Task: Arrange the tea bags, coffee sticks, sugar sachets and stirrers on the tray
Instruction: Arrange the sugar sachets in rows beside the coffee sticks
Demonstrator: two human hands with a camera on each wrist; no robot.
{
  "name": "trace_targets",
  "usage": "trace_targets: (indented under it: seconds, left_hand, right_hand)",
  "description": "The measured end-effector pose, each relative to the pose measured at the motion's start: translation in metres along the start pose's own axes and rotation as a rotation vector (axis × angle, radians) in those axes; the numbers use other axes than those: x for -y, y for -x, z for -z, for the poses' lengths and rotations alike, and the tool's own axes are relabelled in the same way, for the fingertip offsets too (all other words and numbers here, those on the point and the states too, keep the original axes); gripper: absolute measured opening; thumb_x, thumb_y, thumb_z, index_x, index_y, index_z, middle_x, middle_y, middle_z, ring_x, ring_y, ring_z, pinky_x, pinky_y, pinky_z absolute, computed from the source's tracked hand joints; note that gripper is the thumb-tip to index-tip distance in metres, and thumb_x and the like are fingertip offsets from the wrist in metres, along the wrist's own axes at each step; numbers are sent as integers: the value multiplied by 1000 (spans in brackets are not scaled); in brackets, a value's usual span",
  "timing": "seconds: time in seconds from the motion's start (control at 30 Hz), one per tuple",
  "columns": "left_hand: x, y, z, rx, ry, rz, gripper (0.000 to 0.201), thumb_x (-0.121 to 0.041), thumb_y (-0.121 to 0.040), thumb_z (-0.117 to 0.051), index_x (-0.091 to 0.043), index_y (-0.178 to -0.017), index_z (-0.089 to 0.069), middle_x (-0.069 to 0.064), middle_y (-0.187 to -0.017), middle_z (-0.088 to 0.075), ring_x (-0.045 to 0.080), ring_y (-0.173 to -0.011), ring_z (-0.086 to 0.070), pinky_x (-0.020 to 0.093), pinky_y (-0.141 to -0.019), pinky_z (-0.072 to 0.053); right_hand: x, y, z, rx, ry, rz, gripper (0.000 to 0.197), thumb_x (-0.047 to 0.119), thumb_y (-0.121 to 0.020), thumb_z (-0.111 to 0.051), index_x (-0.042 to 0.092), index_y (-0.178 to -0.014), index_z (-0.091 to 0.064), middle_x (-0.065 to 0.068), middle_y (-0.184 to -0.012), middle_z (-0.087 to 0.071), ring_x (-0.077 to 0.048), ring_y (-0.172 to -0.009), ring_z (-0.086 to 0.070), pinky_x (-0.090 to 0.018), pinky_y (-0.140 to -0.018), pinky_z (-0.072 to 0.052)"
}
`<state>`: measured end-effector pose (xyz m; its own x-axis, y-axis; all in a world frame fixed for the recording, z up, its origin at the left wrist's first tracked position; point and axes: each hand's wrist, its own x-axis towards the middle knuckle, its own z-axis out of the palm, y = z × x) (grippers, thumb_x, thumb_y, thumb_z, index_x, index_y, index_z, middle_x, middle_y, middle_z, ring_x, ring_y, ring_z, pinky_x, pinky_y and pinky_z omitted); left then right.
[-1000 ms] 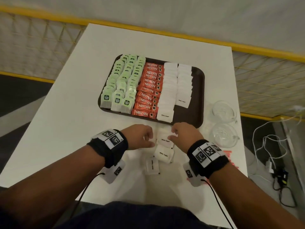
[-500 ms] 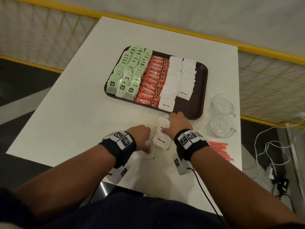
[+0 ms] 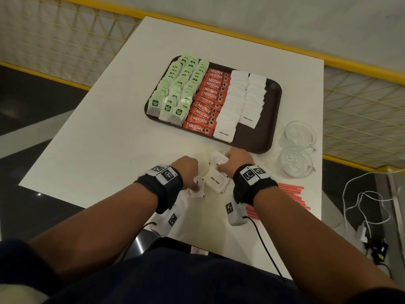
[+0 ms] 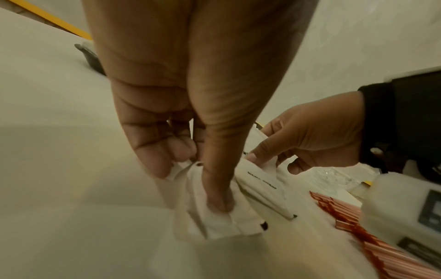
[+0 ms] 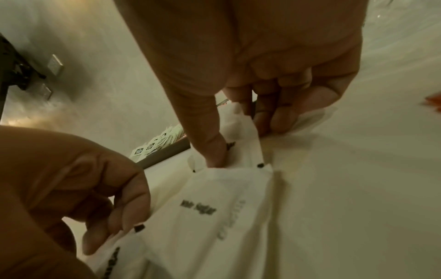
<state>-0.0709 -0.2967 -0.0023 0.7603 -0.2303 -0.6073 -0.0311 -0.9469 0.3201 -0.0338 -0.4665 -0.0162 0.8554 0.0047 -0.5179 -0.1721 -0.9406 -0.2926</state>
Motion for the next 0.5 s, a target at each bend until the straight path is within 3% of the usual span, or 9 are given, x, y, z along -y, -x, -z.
trace_targets:
  seconds: [0.1, 0.27, 0.37, 0.5]
  left_hand:
    - [2, 1, -3, -21, 17, -8, 44, -29, -78, -81, -12, -112, -59, 7, -114, -49, 26, -99, -58, 33, -86, -50]
    - [11, 3, -8, -70, 95, -48, 40, -22, -76, -81, -17, -91, -45, 4, -96, -57, 19, -77, -49, 26, -59, -35]
    - [22, 5, -2, -114, 204, -7, 41, -22, -75, -83, -16, -92, -47, -1, -83, -55, 18, -74, -52, 27, -60, -38]
    - [21, 6, 15, -161, 302, -61, 30, -30, -74, -84, -21, -88, -59, -5, -83, -60, 13, -73, -55, 22, -61, -41]
  right_hand:
    - [-1, 5, -1, -44, -59, 47, 24, 27, -77, -74, 17, -93, -60, -2, -91, -63, -21, -85, -60, -32, -73, -51]
    - [-13, 17, 1, -151, -304, 75, 28, 21, -77, -76, 22, -85, -50, 6, -82, -56, -15, -78, -56, -27, -68, -43]
    - [-27, 25, 12, -222, -439, 92, 30, 24, -75, -81, 19, -86, -54, 5, -82, -57, -11, -72, -54, -26, -66, -45]
    - [-45, 31, 18, -230, -465, 103, 25, 20, -76, -79, 13, -87, -57, -1, -83, -59, -14, -69, -54, -22, -56, -42]
